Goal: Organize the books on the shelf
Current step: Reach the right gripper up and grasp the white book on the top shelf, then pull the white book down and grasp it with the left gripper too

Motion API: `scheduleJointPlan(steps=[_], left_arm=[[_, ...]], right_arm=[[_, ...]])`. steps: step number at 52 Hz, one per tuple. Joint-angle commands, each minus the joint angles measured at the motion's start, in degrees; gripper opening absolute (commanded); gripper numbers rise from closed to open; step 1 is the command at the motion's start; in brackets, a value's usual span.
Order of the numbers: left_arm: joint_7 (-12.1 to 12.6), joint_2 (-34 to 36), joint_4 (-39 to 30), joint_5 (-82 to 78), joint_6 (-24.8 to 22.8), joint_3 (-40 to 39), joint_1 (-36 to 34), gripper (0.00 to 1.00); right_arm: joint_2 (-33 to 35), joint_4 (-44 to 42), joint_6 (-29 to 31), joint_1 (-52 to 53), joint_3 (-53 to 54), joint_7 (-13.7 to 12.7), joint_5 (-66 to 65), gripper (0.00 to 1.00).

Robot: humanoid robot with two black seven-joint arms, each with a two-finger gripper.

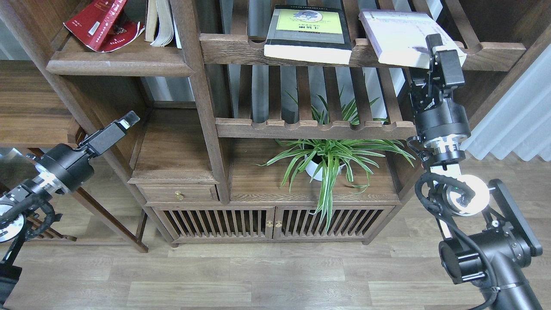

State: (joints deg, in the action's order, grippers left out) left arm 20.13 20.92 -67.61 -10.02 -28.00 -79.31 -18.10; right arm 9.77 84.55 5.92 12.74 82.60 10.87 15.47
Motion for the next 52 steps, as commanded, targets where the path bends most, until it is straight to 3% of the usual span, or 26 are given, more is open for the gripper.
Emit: scheduleJointPlan(steps=[1, 11, 20, 25, 31, 39, 52], left_arm=[[-0.1, 0.0, 0.3, 0.0, 0.0, -0.1, 0.0, 1.0], [-0.1, 0.0, 1.1, 0.0, 0.0, -0.1, 0.0, 1.0], [-0.1, 0.0, 1.3, -0.1, 0.0, -0.1, 0.1, 1.0], [-0.1, 0.0, 1.6, 0.0, 0.0, -0.1, 0.1, 1.0], [-0.2, 0.0, 1.8, 0.0, 0.0, -0.1, 0.5, 1.0], [-0.2, 0.0, 2.4, 0.0, 0.0, -0.1, 1.8, 1.0], [-0.6, -0.1, 2.7, 0.6, 0.0, -0.1, 5.7, 1.0]], right_arm=[[0.1, 0.1, -0.1, 0.0, -0.2, 0.5, 0.5, 0.41], [0.2, 0.1, 0.6, -0.6, -0.9, 0.6, 0.6, 0.24], [0.0, 0.4, 2.8, -0.9, -1.0, 0.6, 1.1, 0.19], [-0.5, 0.7, 7.3, -1.6, -1.0, 0.6, 1.5, 0.17], [-0.5, 1.8, 15.1, -5.3, -0.6, 0.6, 2.7, 0.07], [0.3, 3.1, 22.1, -13.0, 0.8, 0.6, 4.9, 0.06], [1.1, 3.9, 22.1, -28.5, 6.3, -0.1, 9.5, 0.06]])
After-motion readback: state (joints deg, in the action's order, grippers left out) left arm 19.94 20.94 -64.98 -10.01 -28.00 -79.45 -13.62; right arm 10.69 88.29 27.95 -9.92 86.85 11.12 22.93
